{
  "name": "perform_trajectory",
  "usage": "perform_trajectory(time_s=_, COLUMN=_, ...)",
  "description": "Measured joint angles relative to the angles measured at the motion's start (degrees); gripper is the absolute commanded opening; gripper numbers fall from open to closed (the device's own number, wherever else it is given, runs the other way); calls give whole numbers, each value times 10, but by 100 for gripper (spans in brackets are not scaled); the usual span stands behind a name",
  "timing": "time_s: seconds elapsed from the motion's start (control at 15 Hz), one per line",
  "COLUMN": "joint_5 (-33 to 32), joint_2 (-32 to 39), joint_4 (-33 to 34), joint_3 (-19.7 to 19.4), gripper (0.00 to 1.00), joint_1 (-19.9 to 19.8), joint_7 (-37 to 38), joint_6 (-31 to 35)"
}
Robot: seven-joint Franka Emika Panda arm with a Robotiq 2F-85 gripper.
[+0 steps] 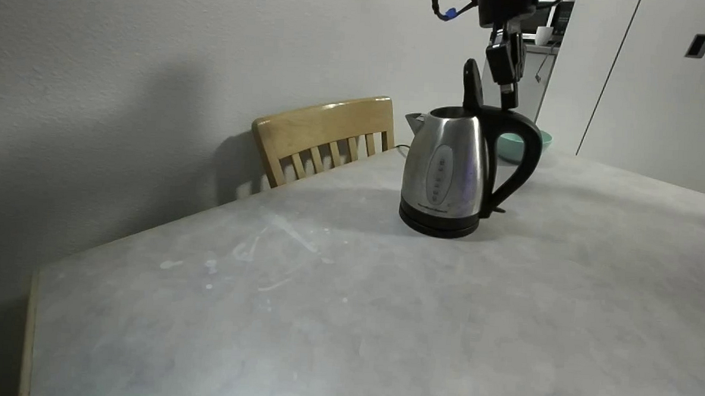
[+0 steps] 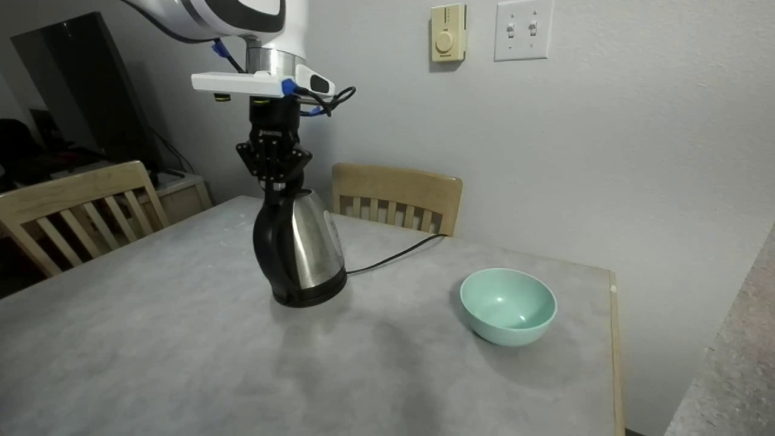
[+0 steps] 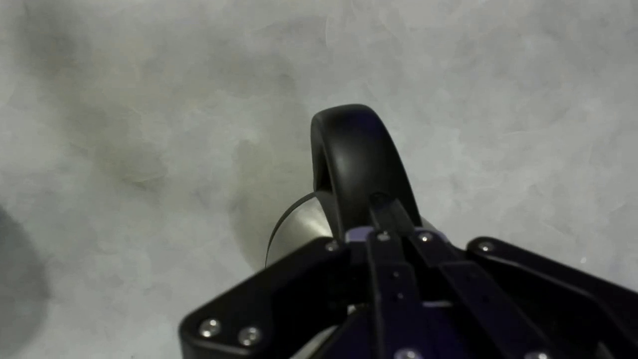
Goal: Press the button on the handle of the kettle to open the lid
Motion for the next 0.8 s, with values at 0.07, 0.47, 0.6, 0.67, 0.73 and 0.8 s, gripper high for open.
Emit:
perform_trajectory(time_s=0.07, joint_5=-1, joint_2=-1, joint_4=0, joint_3=1, gripper=0, joint_1=1, joint_7=-3, joint_6=0)
perform_trajectory(time_s=0.47, joint_5=-17, joint_2=-33, joint_4=-1, joint_3=13, gripper=0, joint_1=9, joint_7=-18, joint_6=-1)
perform_trajectory(time_s=0.6, joint_5=-21, joint_2=-53, joint_4=-6, joint_3=15, gripper=0, joint_1=10, joint_7=-25, joint_6=-2)
perform_trajectory(time_s=0.67, joint_5=-22, joint_2=-62, joint_4=-9, joint_3=16, gripper=0, joint_1=11, joint_7=-29, joint_6=-3)
perform_trajectory(time_s=0.73, joint_5=-23, joint_2=-71, joint_4=-12, joint_3=17, gripper=0, joint_1=11, joint_7=-32, joint_6=-4)
perform_trajectory(time_s=0.8, joint_5=-23, joint_2=-79, joint_4=-14, joint_3=17, gripper=10, joint_1=11, joint_7=-35, joint_6=-6)
